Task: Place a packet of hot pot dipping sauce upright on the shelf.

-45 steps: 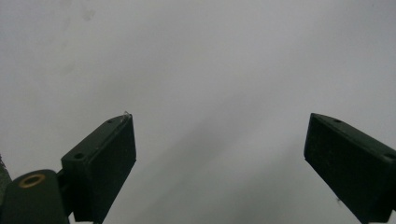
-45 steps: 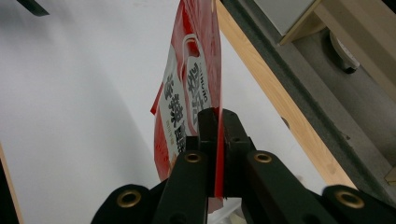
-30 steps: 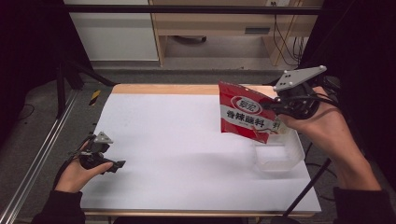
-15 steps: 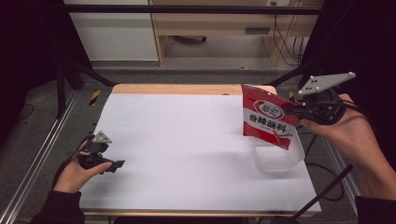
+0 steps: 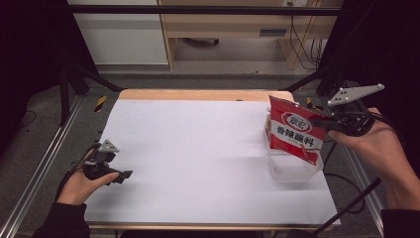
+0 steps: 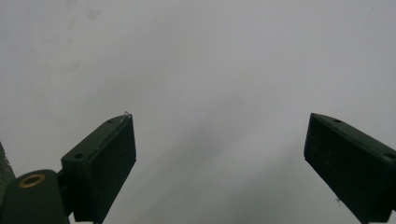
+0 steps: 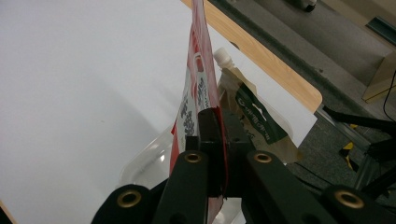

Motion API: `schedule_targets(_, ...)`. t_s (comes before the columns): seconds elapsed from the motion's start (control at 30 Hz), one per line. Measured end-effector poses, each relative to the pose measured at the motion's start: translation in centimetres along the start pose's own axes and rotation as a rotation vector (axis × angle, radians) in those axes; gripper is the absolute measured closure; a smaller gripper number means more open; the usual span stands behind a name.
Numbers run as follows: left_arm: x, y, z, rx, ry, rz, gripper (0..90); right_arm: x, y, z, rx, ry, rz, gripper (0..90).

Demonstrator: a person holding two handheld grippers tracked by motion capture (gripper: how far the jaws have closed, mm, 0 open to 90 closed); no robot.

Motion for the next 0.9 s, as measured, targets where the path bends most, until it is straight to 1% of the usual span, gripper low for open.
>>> schedule_targets(0.1,0.0,0.0,0.0,-0.001,0.0,-0.001,9.3,0.4,0.4,-0.9,-0.003,0.02,-0.007,90.0)
schedule_targets(0.33,0.0,0.0,0.0,0.002,0.004,0.001,9.3,0.2,1.0,-2.3,-0.014,0.054,-0.002,90.0)
schedule_targets(0.4,0.0,0.0,0.0,0.002,0.005,0.0,9.3,0.3,1.0,-2.5,-0.018,0.052,-0.001,90.0)
schedule_targets(0.43,0.0,0.0,0.1,0.003,0.006,0.0,9.3,0.2,1.1,-2.8,-0.015,0.065,0.0,90.0)
schedule_targets(0.47,0.0,0.0,0.1,0.003,0.006,0.0,9.3,0.2,1.1,-2.8,-0.015,0.065,0.0,90.0)
schedule_targets(0.53,0.1,0.1,0.1,0.002,0.007,0.0,9.3,0.2,1.3,-3.5,-0.02,0.077,0.001,90.0)
schedule_targets(0.6,0.1,0.1,0.0,0.002,0.002,-0.001,9.3,0.3,1.3,-3.8,-0.026,0.081,0.001,90.0)
schedule_targets(0.67,0.1,0.1,0.0,0.001,0.003,-0.001,9.3,0.3,1.5,-4.3,-0.023,0.096,0.003,90.0)
schedule_targets(0.87,0.1,0.1,0.0,-0.002,0.003,-0.002,9.3,0.6,1.2,-5.1,-0.03,0.116,-0.001,89.9)
schedule_targets(0.9,0.1,0.1,0.0,-0.002,0.004,-0.002,9.3,0.7,1.1,-5.5,-0.036,0.125,-0.004,89.8)
Point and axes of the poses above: each handheld gripper's, and its own axes: y roughly forward along the jaws, z roughly out of its top, x roughly to its right, the point moved 5 cm from there along y, roughly forward along the jaws, and after that the axes turned 14 degrees about x, right-handed, at the moved point
